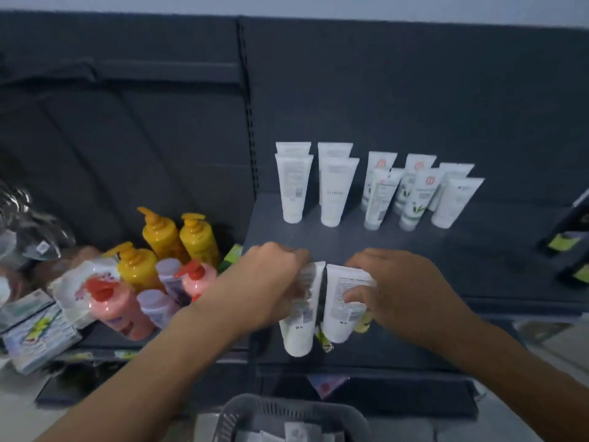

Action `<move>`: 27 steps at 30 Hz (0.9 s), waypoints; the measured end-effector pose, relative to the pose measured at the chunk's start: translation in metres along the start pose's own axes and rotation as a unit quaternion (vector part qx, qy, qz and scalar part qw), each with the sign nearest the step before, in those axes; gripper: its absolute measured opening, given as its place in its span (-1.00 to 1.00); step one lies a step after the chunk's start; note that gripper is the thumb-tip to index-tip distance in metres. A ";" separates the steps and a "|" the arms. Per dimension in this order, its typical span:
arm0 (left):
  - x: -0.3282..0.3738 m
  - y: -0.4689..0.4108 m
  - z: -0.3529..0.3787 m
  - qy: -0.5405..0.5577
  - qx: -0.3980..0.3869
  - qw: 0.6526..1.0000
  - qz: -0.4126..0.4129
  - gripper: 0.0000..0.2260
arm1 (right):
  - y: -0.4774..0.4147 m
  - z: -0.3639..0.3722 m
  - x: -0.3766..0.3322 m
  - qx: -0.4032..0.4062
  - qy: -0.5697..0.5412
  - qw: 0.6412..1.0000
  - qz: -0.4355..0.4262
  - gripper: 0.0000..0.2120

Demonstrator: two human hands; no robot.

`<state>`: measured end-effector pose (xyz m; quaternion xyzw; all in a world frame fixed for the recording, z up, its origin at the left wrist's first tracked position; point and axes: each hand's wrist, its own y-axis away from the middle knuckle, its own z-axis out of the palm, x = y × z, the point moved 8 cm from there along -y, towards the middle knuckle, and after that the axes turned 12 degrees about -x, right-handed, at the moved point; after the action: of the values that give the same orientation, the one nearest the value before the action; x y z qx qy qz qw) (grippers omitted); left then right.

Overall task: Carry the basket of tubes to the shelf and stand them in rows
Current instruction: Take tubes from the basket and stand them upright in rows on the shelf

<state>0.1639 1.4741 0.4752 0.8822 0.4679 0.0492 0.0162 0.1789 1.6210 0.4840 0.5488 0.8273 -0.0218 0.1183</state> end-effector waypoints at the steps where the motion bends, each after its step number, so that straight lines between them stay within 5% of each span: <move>1: -0.003 -0.004 -0.016 0.008 0.019 1.000 0.000 -0.80 | -0.003 -0.016 0.003 0.008 -0.003 1.000 0.005 -0.81; 8: -0.040 -0.047 -0.085 0.033 0.101 0.993 -0.044 -0.83 | -0.045 -0.082 0.032 0.092 -0.007 0.996 0.000 -0.73; 27: -0.088 -0.135 -0.034 0.046 0.056 0.993 -0.093 -0.73 | -0.150 -0.039 0.076 0.078 0.021 0.996 0.028 -0.75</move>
<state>0.0001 1.4762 0.4925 0.8313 0.5502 0.0613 -0.0503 0.0072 1.6363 0.4915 0.5794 0.8099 -0.0708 0.0582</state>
